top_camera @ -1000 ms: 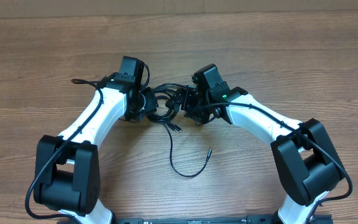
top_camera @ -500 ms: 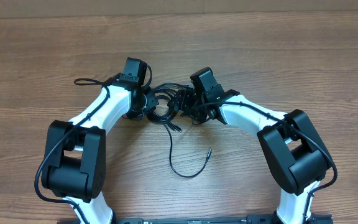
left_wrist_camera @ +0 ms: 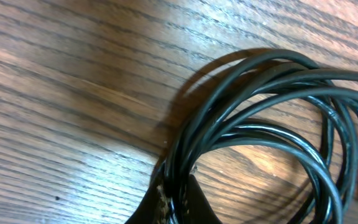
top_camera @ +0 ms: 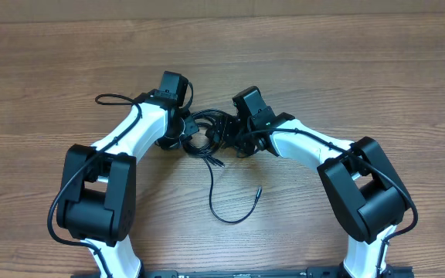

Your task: Untangle cables

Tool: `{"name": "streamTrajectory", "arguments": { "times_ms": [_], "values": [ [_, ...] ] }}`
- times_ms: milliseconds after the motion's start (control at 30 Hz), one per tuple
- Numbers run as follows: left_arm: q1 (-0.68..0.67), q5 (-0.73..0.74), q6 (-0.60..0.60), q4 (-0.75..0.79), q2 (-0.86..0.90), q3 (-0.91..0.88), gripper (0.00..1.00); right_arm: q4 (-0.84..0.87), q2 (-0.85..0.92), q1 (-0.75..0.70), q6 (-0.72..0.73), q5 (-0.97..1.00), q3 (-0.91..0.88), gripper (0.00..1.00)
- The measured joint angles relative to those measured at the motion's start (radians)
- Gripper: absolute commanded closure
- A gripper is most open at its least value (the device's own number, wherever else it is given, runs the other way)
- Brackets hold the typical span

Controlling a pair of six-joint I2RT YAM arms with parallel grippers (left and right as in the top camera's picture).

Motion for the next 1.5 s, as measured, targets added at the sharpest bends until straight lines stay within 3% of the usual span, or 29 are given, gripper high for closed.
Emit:
{"name": "streamTrajectory", "arguments": {
  "times_ms": [33, 200, 333, 467, 600, 800, 867, 967, 1233, 1400, 1500],
  "values": [
    [0.004, 0.015, 0.002, -0.001, 0.0, 0.002, 0.96, 0.0, 0.0, 0.0, 0.0, -0.002, 0.0, 0.31],
    [0.006, 0.152, 0.005, 0.02, -0.025, 0.005, 0.96, -0.021, 0.0, 0.004, 0.012, -0.077, 0.0, 0.59],
    [0.021, 0.328, 0.05, 0.103, -0.026, 0.006, 0.96, -0.113, 0.0, 0.004, 0.074, 0.019, 0.002, 0.78],
    [0.109, 0.505, 0.054, 0.118, -0.064, 0.006, 0.96, -0.119, 0.0, 0.005, 0.086, 0.098, 0.003, 0.82],
    [0.175, 0.584, 0.069, 0.071, -0.066, 0.006, 0.93, -0.116, 0.0, 0.006, 0.086, 0.115, 0.005, 0.82],
    [0.181, 0.474, 0.095, 0.003, -0.069, 0.008, 0.55, -0.114, 0.0, 0.006, 0.085, 0.122, 0.005, 0.83],
    [0.179, 0.443, 0.101, 0.003, -0.069, 0.008, 0.59, -0.111, 0.0, 0.006, 0.086, 0.123, 0.005, 0.83],
    [0.142, 0.363, 0.098, -0.02, -0.069, 0.01, 0.87, -0.108, 0.0, 0.006, 0.086, 0.126, 0.005, 0.83],
    [-0.042, 0.153, 0.076, -0.047, -0.069, 0.011, 0.83, -0.108, 0.0, 0.006, 0.085, 0.126, 0.005, 0.82],
    [-0.054, 0.077, 0.075, -0.034, -0.055, 0.011, 0.8, -0.108, 0.0, 0.006, 0.085, 0.126, 0.005, 0.82],
    [-0.054, 0.044, 0.075, -0.029, -0.009, 0.012, 0.85, -0.108, 0.0, 0.006, 0.085, 0.126, 0.005, 0.82]
  ]
}}
